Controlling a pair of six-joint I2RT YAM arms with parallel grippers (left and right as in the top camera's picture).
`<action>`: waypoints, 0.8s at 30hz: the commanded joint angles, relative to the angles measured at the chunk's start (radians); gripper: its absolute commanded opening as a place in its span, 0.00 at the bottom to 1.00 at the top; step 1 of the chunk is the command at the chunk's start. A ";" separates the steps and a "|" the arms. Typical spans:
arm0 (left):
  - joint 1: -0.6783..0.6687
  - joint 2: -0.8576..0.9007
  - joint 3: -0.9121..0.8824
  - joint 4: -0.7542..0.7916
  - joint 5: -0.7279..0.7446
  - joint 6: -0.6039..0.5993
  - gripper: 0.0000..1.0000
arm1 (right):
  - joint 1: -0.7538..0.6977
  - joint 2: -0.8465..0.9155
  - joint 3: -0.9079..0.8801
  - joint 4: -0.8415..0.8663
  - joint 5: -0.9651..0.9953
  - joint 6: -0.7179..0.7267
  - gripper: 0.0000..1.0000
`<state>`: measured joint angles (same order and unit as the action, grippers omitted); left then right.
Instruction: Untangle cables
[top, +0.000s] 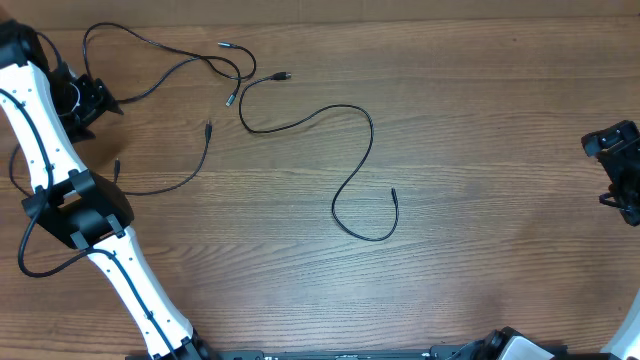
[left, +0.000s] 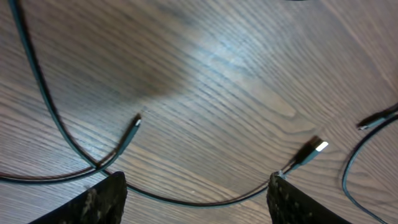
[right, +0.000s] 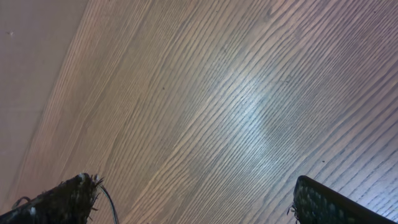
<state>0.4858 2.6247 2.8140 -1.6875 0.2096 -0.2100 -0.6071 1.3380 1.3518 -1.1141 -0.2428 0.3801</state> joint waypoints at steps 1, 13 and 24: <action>0.037 -0.087 -0.066 -0.003 -0.055 -0.008 0.75 | -0.001 -0.003 0.011 0.005 0.011 -0.008 1.00; 0.090 -0.291 -0.454 -0.002 -0.310 0.022 0.79 | -0.001 -0.003 0.011 0.005 0.011 -0.008 1.00; 0.096 -0.291 -0.720 0.100 -0.290 0.050 0.83 | -0.001 -0.003 0.011 0.005 0.011 -0.008 1.00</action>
<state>0.5823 2.3291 2.1216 -1.5970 -0.0845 -0.1867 -0.6071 1.3380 1.3518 -1.1145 -0.2432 0.3805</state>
